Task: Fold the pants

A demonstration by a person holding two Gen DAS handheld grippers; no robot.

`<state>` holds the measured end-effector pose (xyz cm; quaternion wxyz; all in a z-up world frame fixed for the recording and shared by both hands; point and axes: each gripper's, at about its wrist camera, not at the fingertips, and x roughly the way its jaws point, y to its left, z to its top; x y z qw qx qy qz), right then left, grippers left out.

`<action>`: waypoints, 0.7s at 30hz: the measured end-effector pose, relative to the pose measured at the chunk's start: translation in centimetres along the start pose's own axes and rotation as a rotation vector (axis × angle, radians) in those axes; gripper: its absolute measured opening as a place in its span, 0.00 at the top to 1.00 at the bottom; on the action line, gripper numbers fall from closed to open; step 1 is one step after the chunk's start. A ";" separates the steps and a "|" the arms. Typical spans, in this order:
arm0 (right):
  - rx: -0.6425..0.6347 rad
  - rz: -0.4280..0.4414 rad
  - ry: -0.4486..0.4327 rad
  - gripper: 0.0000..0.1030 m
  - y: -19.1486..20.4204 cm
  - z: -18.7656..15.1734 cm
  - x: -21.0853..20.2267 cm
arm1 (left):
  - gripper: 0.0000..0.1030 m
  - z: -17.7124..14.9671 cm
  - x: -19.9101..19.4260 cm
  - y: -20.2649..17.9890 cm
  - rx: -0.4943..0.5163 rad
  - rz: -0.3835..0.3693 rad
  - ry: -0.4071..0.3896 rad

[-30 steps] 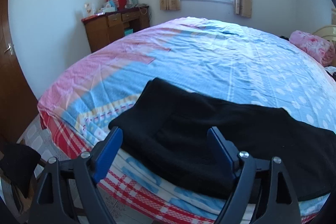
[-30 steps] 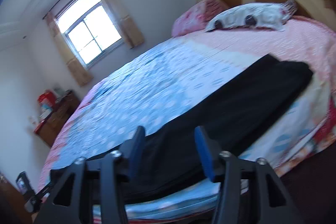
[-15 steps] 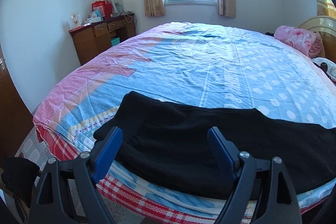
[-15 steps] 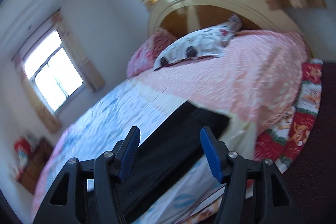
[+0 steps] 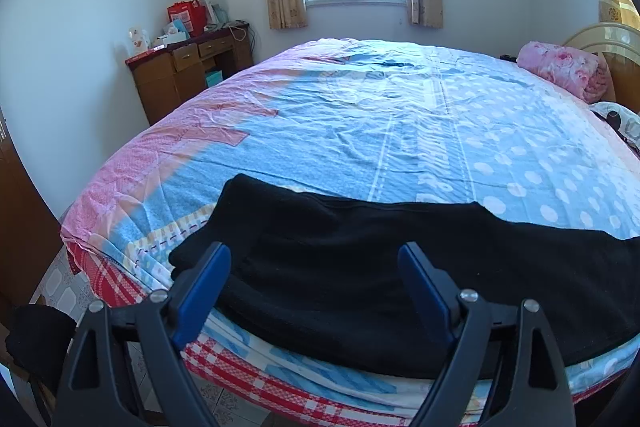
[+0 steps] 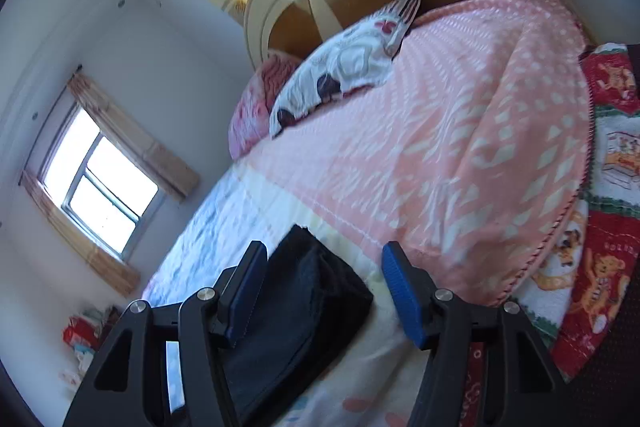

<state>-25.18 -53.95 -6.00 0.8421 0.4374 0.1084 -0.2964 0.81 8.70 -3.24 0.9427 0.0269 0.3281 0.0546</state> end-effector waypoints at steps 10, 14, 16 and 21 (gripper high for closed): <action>-0.249 -0.015 0.044 0.59 4.7 -3.5 -0.1 | 0.14 0.0 0.2 -0.7 0.022 -0.012 0.013; -0.160 -0.038 0.051 0.65 3.0 -3.3 0.9 | 0.14 0.1 0.3 -0.3 0.006 -0.010 0.016; -0.173 -0.034 0.052 0.72 2.8 -3.4 1.0 | 0.14 0.0 0.5 -0.2 0.002 -0.010 0.022; -0.136 -0.027 0.073 0.92 1.5 -2.9 1.0 | 0.14 -0.4 0.9 -0.9 0.033 -0.023 0.039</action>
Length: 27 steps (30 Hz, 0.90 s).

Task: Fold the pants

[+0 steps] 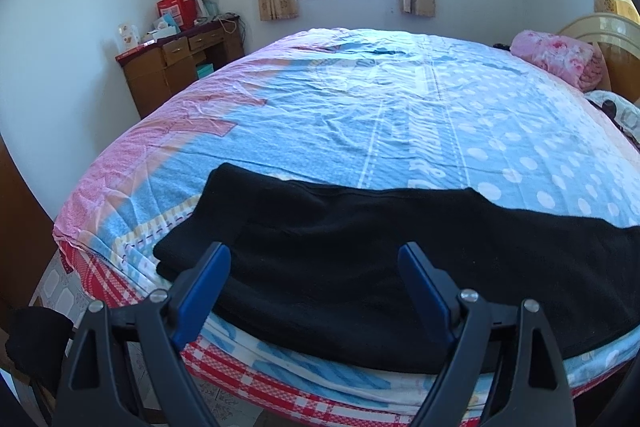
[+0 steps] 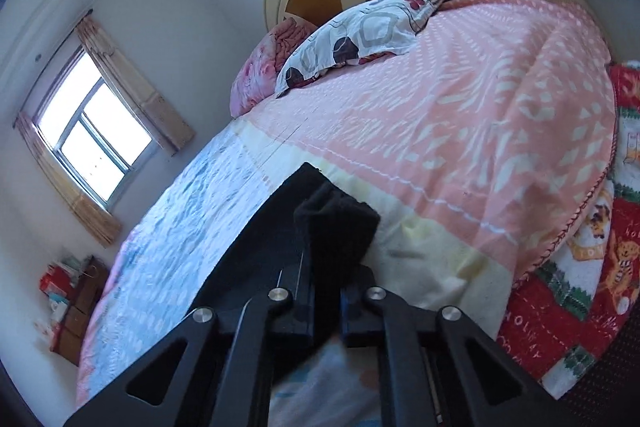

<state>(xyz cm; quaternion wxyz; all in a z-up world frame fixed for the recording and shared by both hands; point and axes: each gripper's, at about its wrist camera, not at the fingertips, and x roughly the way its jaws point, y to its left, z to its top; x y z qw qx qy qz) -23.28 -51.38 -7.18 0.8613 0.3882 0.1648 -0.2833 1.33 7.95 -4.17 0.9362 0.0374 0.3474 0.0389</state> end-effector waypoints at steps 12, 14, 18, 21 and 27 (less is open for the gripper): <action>-0.258 0.078 -0.068 0.93 8.6 -0.9 -2.6 | 0.14 -1.1 0.9 -1.7 0.062 -0.058 0.042; -0.260 0.082 -0.063 0.93 8.8 -1.2 -2.4 | 0.14 -1.3 1.2 -1.8 0.064 -0.064 0.055; -0.204 0.032 -0.067 0.93 6.7 -1.5 -2.1 | 0.14 -1.6 1.4 -2.0 0.073 -0.066 0.068; -0.150 0.054 -0.065 0.93 5.2 -1.3 -2.4 | 0.14 -1.7 1.7 -2.2 0.068 -0.070 0.081; -0.349 0.146 -0.076 0.93 10.9 -3.0 -4.0 | 0.14 -1.9 1.6 -2.6 0.079 -0.083 0.082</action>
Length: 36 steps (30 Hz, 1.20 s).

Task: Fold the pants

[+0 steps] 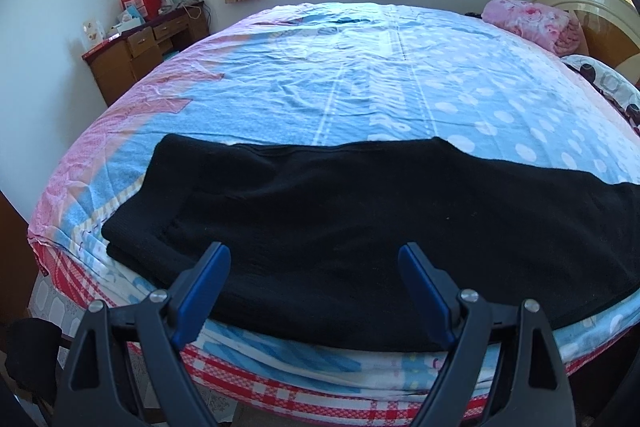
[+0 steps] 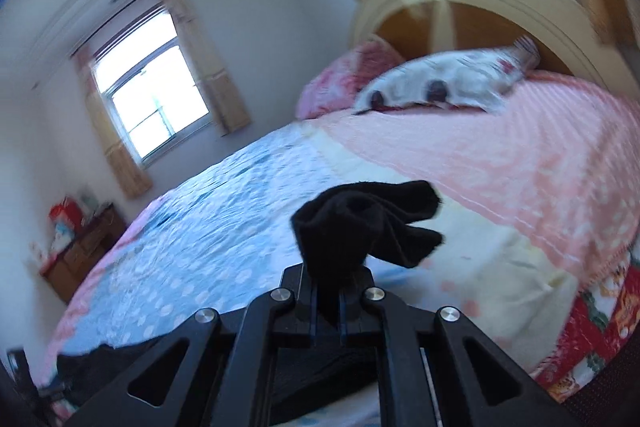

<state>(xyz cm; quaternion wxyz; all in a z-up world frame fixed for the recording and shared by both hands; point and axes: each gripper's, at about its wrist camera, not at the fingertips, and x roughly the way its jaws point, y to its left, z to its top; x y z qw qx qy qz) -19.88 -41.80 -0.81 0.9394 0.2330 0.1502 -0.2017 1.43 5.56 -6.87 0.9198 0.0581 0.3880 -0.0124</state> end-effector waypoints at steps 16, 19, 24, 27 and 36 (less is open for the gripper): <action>-0.528 0.431 0.325 0.93 24.9 -15.5 6.1 | 0.14 -0.5 0.6 0.8 -0.035 -0.026 0.015; -0.640 0.395 0.338 0.93 26.4 -18.5 6.4 | 0.14 -0.7 1.0 1.0 -0.046 -0.038 0.027; -0.674 0.335 0.305 0.93 26.6 -19.1 6.7 | 0.14 -0.9 1.4 1.1 -0.044 -0.041 0.034; -0.618 0.324 0.218 0.93 26.8 -16.8 6.0 | 0.14 -0.8 1.3 1.5 -0.065 -0.046 0.028; -0.866 0.279 0.274 0.88 29.7 -23.0 7.2 | 0.14 -0.9 1.3 2.3 -0.072 -0.030 0.021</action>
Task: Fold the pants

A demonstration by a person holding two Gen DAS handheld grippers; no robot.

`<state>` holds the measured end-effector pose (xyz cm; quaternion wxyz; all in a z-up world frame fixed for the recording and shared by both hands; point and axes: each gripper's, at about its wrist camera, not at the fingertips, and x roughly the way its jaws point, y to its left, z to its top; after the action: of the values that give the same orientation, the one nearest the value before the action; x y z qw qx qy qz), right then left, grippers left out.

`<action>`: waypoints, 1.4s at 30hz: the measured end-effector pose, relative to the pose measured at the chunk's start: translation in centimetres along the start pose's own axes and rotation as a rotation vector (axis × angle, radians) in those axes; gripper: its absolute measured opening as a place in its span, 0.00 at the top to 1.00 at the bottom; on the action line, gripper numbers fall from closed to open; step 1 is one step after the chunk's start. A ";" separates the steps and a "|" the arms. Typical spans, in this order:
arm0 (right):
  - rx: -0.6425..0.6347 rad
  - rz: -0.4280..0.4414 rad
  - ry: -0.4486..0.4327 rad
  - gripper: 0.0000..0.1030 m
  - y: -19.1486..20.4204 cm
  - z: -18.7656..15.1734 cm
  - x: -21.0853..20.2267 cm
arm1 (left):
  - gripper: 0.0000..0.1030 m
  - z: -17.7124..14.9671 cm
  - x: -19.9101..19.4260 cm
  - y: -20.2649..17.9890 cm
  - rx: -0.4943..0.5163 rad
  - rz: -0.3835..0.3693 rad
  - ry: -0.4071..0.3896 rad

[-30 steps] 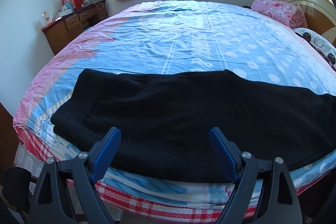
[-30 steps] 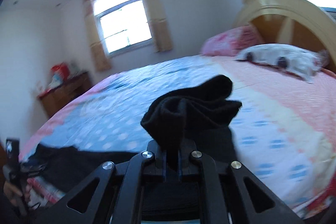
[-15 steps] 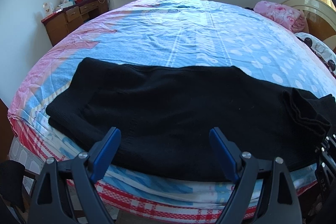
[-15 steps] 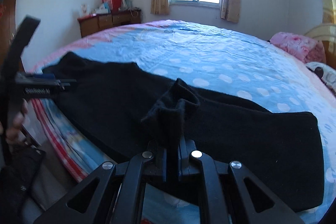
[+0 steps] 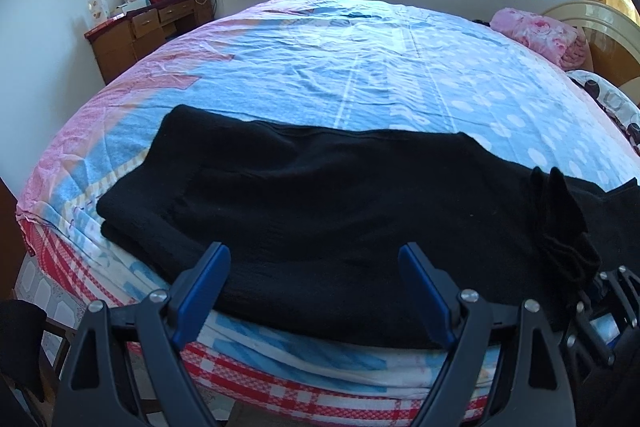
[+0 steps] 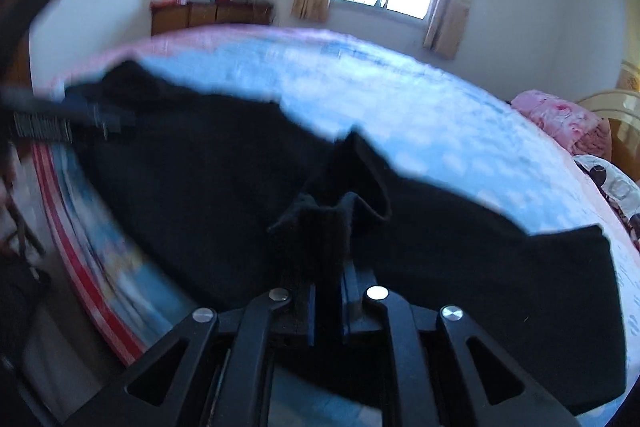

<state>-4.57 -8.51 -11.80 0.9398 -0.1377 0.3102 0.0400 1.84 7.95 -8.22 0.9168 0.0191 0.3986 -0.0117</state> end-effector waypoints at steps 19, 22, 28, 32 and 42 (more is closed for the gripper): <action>0.402 0.286 -0.148 0.85 -8.2 3.5 -4.9 | 0.14 0.1 -0.3 0.2 -0.007 -0.001 -0.005; 0.473 0.179 -0.033 0.92 -9.5 3.7 -0.6 | 0.14 0.1 -0.2 0.1 0.005 0.009 -0.001; 0.525 0.195 0.021 0.92 -8.1 2.8 4.3 | 0.14 0.0 0.7 0.4 0.017 0.058 0.020; 0.526 0.152 0.006 0.91 -6.7 2.4 4.0 | 0.14 -0.2 0.9 0.5 0.029 0.081 0.016; 0.565 0.195 -0.031 0.91 -6.7 1.7 -0.7 | 0.11 0.4 -0.1 2.6 0.011 0.157 -0.041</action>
<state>-3.05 -14.48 -8.51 0.9372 0.1605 0.3066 0.0442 2.16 10.54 -7.81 0.9229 0.0551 0.3768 0.0577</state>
